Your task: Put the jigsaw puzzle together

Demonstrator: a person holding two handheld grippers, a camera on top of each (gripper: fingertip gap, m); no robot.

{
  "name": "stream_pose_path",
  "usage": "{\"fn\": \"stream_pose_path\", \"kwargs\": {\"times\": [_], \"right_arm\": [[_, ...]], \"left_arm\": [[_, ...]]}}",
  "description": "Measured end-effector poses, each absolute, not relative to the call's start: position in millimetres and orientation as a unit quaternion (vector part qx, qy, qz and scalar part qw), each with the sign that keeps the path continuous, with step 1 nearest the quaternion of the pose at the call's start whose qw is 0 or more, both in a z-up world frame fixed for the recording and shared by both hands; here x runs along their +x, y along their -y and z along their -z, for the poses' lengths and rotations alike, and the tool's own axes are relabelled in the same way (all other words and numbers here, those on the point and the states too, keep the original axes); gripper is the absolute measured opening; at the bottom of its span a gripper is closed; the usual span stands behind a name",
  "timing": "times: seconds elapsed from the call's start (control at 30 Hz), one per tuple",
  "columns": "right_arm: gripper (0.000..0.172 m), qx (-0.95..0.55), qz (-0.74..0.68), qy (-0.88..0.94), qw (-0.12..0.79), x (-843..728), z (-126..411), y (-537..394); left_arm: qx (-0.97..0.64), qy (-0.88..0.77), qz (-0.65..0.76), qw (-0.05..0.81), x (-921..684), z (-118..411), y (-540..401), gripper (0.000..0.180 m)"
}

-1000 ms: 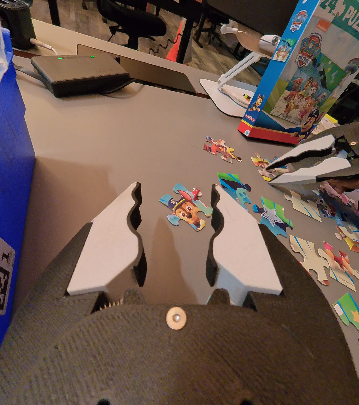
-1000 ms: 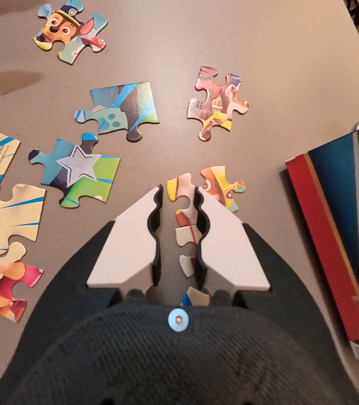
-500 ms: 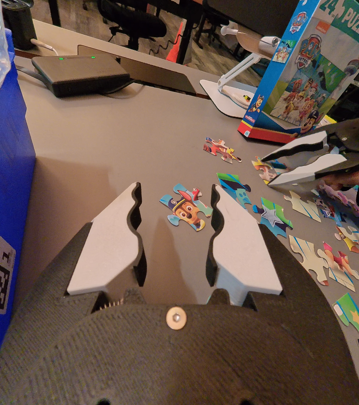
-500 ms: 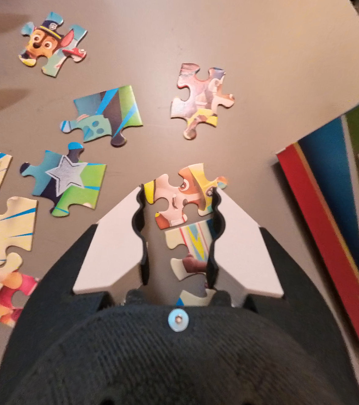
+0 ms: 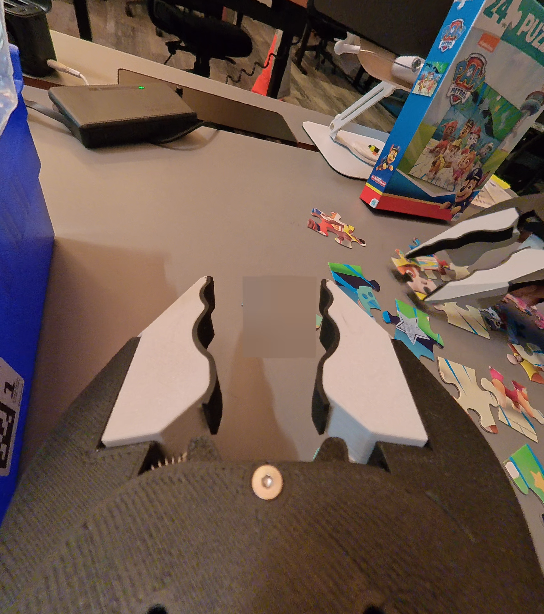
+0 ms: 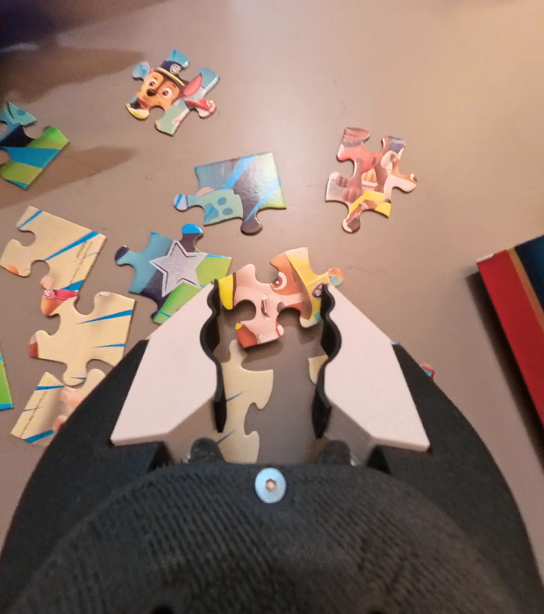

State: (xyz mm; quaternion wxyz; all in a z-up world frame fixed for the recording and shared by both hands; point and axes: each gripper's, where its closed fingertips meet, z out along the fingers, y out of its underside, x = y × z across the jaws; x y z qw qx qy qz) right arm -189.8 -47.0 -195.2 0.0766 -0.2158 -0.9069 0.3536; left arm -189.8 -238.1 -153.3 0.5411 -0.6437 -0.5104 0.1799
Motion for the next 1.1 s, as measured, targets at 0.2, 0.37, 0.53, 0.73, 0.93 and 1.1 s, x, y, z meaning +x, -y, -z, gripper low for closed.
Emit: {"fn": "stream_pose_path", "kwargs": {"times": [0.2, 0.37, 0.53, 0.73, 0.93, 1.1], "right_arm": [[0.06, -0.156, -0.405, 0.9, 0.045, -171.5, 164.2, 87.3], [0.06, -0.04, -0.409, 0.911, 0.022, -145.3, 162.5, 143.2], [0.06, 0.045, -0.365, 0.93, 0.01, -133.7, 189.4, 175.9], [0.06, 0.086, -0.343, 0.935, -0.036, -129.7, 202.4, 186.1], [0.06, 0.09, -0.334, 0.938, -0.033, -136.8, 204.1, 189.8], [0.06, 0.09, -0.33, 0.939, -0.032, -136.1, 204.9, 190.6]], "left_arm": [[-0.644, 0.51, -0.179, 0.541, -189.9, 153.4, 238.1, 0.062], [-0.642, 0.51, -0.18, 0.543, -189.7, 152.8, 238.4, 0.062], [-0.64, 0.51, -0.17, 0.549, -188.5, 152.6, 236.4, 0.063], [-0.638, 0.503, -0.179, 0.555, -187.0, 149.2, 236.1, 0.061], [-0.634, 0.507, -0.166, 0.56, -187.0, 149.9, 235.9, 0.061], [-0.633, 0.508, -0.162, 0.561, -187.1, 150.2, 235.6, 0.061]]}}
